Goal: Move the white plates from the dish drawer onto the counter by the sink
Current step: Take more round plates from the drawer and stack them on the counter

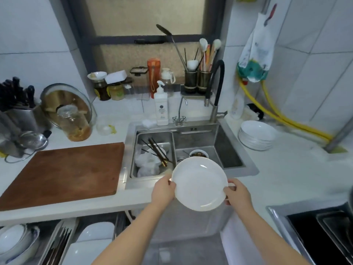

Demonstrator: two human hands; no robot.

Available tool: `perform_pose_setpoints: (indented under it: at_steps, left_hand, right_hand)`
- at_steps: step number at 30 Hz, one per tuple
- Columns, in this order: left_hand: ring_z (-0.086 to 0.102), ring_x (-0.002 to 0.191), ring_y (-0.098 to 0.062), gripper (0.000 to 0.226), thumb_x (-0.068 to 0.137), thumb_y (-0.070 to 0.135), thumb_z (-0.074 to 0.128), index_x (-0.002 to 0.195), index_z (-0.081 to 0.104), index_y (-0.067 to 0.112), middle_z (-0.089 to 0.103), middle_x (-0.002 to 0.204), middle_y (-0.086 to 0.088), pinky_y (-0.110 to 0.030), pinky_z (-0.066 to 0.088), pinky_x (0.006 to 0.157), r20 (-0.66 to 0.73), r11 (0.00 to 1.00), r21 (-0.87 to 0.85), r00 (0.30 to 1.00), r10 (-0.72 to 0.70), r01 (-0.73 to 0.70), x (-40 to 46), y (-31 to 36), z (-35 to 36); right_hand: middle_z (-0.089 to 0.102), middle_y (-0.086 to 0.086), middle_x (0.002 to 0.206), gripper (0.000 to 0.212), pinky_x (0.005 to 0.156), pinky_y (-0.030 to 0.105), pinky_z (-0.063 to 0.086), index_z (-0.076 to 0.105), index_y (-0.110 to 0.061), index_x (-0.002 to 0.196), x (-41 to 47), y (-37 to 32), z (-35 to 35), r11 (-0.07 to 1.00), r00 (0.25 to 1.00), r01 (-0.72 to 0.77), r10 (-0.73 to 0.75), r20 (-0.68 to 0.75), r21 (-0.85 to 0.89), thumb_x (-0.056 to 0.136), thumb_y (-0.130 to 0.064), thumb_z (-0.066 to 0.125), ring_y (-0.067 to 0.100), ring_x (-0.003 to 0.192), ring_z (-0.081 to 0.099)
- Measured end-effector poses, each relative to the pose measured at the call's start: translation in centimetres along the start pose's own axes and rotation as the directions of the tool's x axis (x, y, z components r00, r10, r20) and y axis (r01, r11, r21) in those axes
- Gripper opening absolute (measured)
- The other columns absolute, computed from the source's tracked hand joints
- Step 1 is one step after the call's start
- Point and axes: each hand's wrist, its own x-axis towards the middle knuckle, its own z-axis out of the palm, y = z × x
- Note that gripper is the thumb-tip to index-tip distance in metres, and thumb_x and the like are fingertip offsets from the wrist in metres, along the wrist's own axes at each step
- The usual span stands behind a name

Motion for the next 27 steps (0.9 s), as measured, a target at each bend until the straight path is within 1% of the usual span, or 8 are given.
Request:
perform_pose_setpoints:
  at_steps: [6,11,14,17,19,22,25,27]
  left_hand:
    - [0.065,0.064,-0.025,0.021,0.084,0.009,0.045,0.092,0.062,0.019,0.064,0.074,-0.001,-0.043,0.060,0.070,0.046,0.996,0.025,0.995,0.087,-0.089,4.1,7.3,3.4]
    - [0.067,0.081,-0.029,0.028,0.085,0.008,0.047,0.101,0.067,0.016,0.065,0.079,-0.001,-0.045,0.058,0.077,0.102,0.982,0.031,0.978,0.184,-0.188,9.2,11.9,6.0]
    - [0.062,0.083,-0.023,0.026,0.087,0.010,0.048,0.103,0.068,0.018,0.064,0.085,0.001,-0.035,0.054,0.076,0.137,0.971,0.039,0.964,0.229,-0.237,12.4,14.4,7.1]
    - [0.061,0.075,-0.019,0.025,0.088,0.014,0.047,0.082,0.063,0.032,0.068,0.083,-0.001,-0.039,0.055,0.078,0.216,0.964,0.025,0.943,0.254,-0.265,15.6,16.7,7.9]
    - [0.058,0.066,-0.019,0.028,0.087,0.013,0.047,0.074,0.061,0.033,0.071,0.081,-0.007,-0.035,0.055,0.069,0.262,0.962,0.013,0.929,0.261,-0.274,18.2,18.0,8.6]
    - [0.058,0.059,-0.019,0.027,0.087,0.012,0.047,0.091,0.070,0.027,0.071,0.077,-0.008,-0.029,0.048,0.059,0.324,0.950,-0.006,0.898,0.296,-0.311,21.4,20.0,10.1]
    - [0.064,0.068,-0.019,0.027,0.092,0.014,0.049,0.111,0.067,0.022,0.069,0.083,-0.003,-0.027,0.050,0.054,0.366,0.957,-0.064,0.885,0.286,-0.283,23.8,22.0,11.8]
    - [0.064,0.077,-0.021,0.027,0.094,0.013,0.049,0.116,0.064,0.016,0.066,0.087,-0.002,-0.028,0.055,0.060,0.385,0.971,-0.102,0.891,0.240,-0.217,24.8,23.3,12.7]
  right_hand:
    - [0.062,0.007,0.066,0.027,0.056,0.034,0.048,0.066,-0.012,0.098,4.9,-2.4,-5.3,0.999,0.992,0.034,-0.028,-0.125,0.041,0.080,0.002,0.051,0.026,0.054,0.053]
    - [0.063,0.009,0.064,0.032,0.056,0.036,0.048,0.068,-0.021,0.086,9.1,-4.1,-7.7,0.998,0.973,0.044,-0.032,-0.229,0.046,0.077,0.003,0.049,0.026,0.053,0.051]
    - [0.062,0.007,0.060,0.033,0.053,0.032,0.048,0.068,-0.022,0.081,11.7,-5.2,-8.5,0.999,0.957,0.023,-0.008,-0.290,0.047,0.076,0.003,0.048,0.022,0.050,0.051]
    - [0.060,0.008,0.059,0.027,0.049,0.026,0.046,0.069,-0.013,0.080,14.2,-6.2,-8.9,0.996,0.931,-0.037,0.063,-0.359,0.080,0.074,0.004,0.048,0.021,0.048,0.051]
    - [0.055,0.007,0.052,0.017,0.054,0.029,0.045,0.065,-0.002,0.070,15.9,-6.5,-9.2,0.992,0.907,-0.073,0.109,-0.406,0.105,0.073,0.004,0.049,0.023,0.048,0.047]
    - [0.053,0.003,0.044,0.017,0.059,0.038,0.049,0.063,-0.001,0.060,18.1,-6.9,-9.9,0.989,0.881,-0.105,0.143,-0.452,0.108,0.072,0.004,0.052,0.026,0.051,0.049]
    - [0.064,0.009,0.060,0.016,0.074,0.047,0.057,0.067,-0.004,0.067,20.0,-7.8,-10.9,0.986,0.860,-0.113,0.160,-0.484,0.124,0.075,0.002,0.054,0.032,0.062,0.062]
    - [0.066,0.007,0.066,0.019,0.078,0.047,0.058,0.068,-0.011,0.073,21.4,-8.1,-11.7,0.983,0.847,-0.117,0.173,-0.502,0.140,0.078,0.001,0.055,0.033,0.067,0.065]
